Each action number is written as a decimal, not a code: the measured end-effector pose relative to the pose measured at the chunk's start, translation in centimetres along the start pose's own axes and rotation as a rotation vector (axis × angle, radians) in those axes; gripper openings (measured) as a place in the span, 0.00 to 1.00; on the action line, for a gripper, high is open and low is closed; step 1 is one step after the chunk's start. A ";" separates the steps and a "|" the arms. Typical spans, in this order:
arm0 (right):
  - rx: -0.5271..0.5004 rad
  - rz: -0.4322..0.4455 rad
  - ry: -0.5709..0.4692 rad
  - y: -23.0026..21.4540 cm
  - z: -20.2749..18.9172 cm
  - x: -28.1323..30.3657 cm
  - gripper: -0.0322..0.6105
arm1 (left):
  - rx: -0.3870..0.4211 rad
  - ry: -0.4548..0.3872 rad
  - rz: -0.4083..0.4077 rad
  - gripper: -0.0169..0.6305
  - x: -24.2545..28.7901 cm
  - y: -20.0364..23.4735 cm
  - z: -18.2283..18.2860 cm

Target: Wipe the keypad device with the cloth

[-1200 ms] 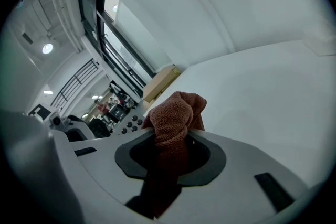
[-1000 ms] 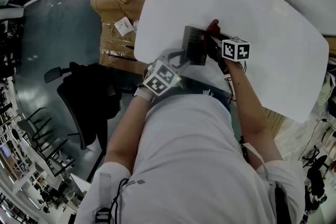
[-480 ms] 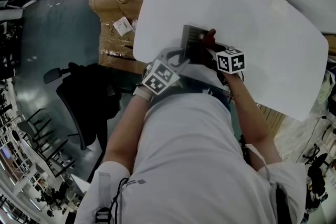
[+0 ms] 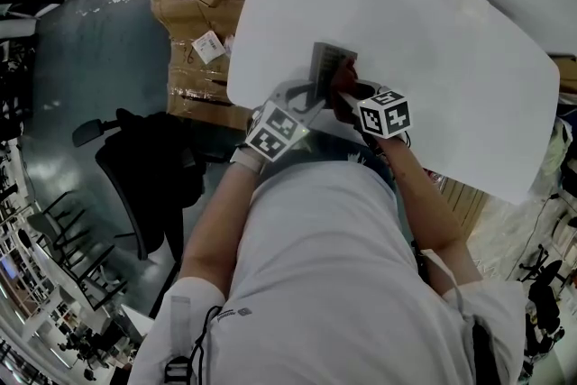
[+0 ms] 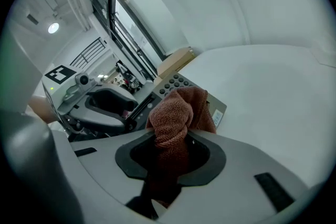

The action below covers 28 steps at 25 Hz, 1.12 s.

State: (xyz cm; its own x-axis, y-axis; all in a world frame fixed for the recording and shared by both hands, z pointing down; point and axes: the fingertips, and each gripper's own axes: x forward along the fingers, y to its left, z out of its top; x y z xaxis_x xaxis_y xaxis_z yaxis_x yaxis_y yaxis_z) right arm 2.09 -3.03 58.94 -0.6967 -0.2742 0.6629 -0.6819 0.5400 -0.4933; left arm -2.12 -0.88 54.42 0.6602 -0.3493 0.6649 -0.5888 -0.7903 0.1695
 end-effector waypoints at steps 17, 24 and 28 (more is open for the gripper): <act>-0.082 -0.125 -0.261 3.4 3.3 -6.4 0.21 | -0.150 -0.202 0.094 0.12 -5.7 -0.7 0.2; -0.095 -0.167 -0.414 8.7 4.0 -10.5 0.21 | -0.268 -0.361 0.112 0.06 -13.2 -1.8 -1.7; -0.149 -0.175 -0.472 12.3 4.5 -13.1 0.21 | -0.382 -0.538 0.078 0.06 -17.2 -2.3 -1.2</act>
State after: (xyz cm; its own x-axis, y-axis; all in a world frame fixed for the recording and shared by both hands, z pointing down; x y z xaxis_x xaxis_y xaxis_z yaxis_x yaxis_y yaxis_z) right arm 1.85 3.61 41.60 -0.6230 -0.6809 0.3852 -0.7821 0.5517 -0.2898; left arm -12.72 7.56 43.49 0.6912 -0.6794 0.2463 -0.7030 -0.5532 0.4470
